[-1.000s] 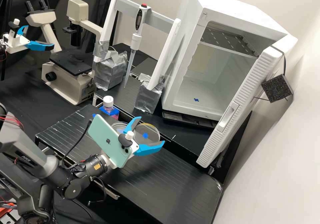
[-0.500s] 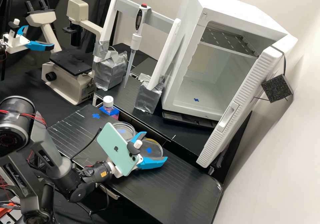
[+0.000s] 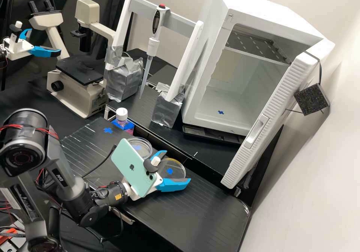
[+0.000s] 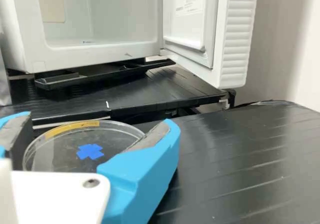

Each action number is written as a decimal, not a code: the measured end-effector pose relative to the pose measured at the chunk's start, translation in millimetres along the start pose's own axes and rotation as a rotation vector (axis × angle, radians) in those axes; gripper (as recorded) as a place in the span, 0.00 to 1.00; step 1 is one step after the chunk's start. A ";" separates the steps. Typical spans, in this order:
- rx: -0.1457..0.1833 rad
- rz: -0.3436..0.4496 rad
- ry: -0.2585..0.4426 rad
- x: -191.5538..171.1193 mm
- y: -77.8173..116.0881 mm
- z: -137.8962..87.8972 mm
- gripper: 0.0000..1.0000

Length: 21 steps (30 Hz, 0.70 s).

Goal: Open the lid

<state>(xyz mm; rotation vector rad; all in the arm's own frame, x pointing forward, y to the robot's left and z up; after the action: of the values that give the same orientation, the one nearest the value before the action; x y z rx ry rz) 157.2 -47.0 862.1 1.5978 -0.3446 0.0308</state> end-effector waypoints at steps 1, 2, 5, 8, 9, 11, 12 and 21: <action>0.002 0.000 -0.002 0.1 0.0 0.2 1.00; 0.005 0.004 -0.005 0.2 0.1 0.6 1.00; 0.009 0.011 -0.011 0.3 0.6 1.1 1.00; 0.013 0.015 -0.011 0.6 0.4 0.6 1.00; 0.014 0.016 -0.012 0.6 0.5 0.7 1.00; 0.014 0.016 -0.012 0.6 0.5 0.7 1.00; 0.012 0.018 -0.011 0.4 0.8 0.2 1.00; 0.014 0.095 0.068 -7.9 13.5 -16.3 1.00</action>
<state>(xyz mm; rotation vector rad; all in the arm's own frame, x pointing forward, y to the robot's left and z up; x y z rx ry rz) 149.6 -29.6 874.4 1.5891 -0.3679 0.1605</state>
